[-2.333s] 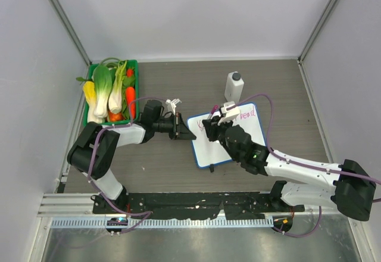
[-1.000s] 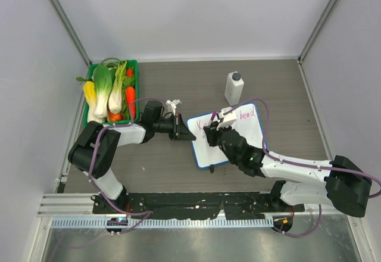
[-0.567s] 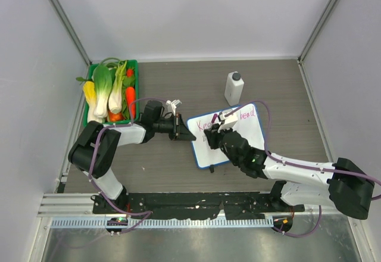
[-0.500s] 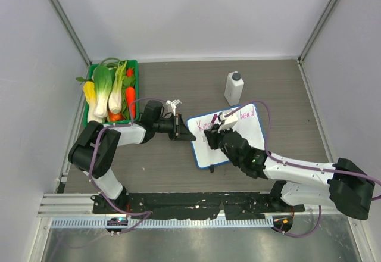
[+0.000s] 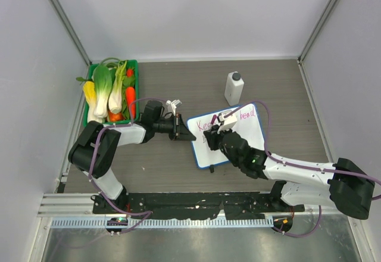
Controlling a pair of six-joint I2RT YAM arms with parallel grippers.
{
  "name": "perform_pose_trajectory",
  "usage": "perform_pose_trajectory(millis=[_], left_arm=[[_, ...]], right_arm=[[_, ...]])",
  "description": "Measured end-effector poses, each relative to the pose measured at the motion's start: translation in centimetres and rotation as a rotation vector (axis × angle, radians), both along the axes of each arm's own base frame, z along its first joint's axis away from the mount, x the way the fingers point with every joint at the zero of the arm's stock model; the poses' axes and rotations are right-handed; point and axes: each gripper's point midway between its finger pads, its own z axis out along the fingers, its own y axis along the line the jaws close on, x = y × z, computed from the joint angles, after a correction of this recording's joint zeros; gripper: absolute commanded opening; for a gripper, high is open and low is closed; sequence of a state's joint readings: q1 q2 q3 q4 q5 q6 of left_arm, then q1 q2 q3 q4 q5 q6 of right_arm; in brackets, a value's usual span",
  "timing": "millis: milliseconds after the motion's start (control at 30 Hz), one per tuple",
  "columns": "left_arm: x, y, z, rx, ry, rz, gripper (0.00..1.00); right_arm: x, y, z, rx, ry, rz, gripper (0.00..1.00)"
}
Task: Write a sentence on the whiteboard
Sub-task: Write on the whiteboard with the whiteboard.
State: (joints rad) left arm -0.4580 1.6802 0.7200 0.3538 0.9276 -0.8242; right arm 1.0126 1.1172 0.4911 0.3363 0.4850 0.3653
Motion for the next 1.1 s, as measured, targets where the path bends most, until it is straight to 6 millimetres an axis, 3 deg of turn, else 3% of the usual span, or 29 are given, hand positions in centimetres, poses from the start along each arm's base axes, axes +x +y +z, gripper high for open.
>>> perform_pose_trajectory(millis=[1100], left_arm=[[0.0,0.0,0.0,0.000,-0.002,-0.002,0.00]], right_arm=[[1.5,-1.0,0.8,-0.043,-0.025,-0.101,0.02]])
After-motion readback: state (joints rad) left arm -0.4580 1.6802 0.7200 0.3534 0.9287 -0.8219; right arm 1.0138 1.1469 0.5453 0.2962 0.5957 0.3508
